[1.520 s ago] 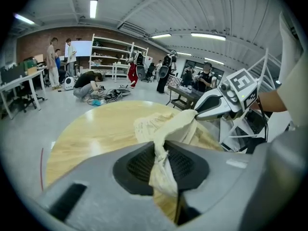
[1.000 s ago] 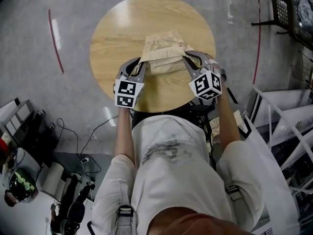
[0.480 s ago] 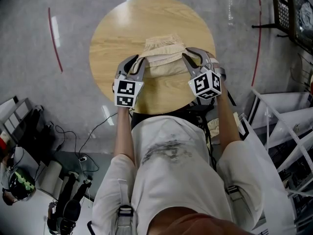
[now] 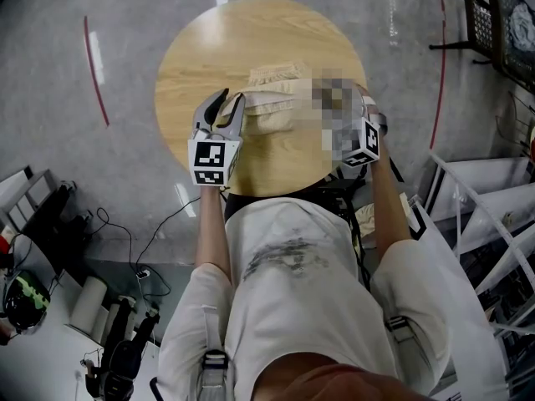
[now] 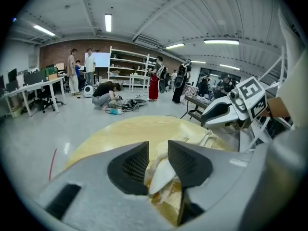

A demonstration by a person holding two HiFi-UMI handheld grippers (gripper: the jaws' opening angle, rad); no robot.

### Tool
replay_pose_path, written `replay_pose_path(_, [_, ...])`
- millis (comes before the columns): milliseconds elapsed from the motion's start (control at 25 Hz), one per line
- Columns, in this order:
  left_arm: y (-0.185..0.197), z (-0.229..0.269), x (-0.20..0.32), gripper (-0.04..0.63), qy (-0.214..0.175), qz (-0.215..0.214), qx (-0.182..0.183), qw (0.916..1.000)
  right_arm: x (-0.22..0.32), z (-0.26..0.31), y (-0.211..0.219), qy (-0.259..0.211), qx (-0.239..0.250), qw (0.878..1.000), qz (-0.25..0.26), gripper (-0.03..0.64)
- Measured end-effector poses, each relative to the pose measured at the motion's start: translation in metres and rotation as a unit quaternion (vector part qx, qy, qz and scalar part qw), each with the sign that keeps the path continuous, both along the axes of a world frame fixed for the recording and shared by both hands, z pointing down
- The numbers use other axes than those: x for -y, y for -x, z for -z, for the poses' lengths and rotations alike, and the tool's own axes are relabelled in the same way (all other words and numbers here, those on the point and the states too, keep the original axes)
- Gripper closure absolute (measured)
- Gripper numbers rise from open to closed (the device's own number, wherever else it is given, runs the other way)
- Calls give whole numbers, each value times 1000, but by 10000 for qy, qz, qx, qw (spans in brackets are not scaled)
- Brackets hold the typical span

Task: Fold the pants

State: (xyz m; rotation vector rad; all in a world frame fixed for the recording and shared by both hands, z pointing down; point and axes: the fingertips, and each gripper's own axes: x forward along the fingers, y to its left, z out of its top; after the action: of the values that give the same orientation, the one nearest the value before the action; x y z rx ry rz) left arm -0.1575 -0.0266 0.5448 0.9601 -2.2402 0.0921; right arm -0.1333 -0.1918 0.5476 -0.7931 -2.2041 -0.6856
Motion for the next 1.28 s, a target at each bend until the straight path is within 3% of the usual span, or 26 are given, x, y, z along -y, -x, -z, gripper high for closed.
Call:
replay_pose_path(280, [2, 18, 3, 477, -87, -17, 272, 9996, -2, 7, -3, 22, 139, 9999, -82, 528])
replay_pose_path(800, [-14, 56, 1, 580, -233, -184, 675, 9973, -12, 50, -16, 84, 641, 9973, -342, 573])
replay_pose_path(920, [-17, 69, 3, 588, -321, -239, 802, 9960, -15, 69, -19, 211, 886, 9947, -487, 606])
replay_pose_path(1280, [-35, 120, 12, 588, -688, -462, 1240, 9888, -27, 138, -39, 760, 1493, 9816, -919, 609])
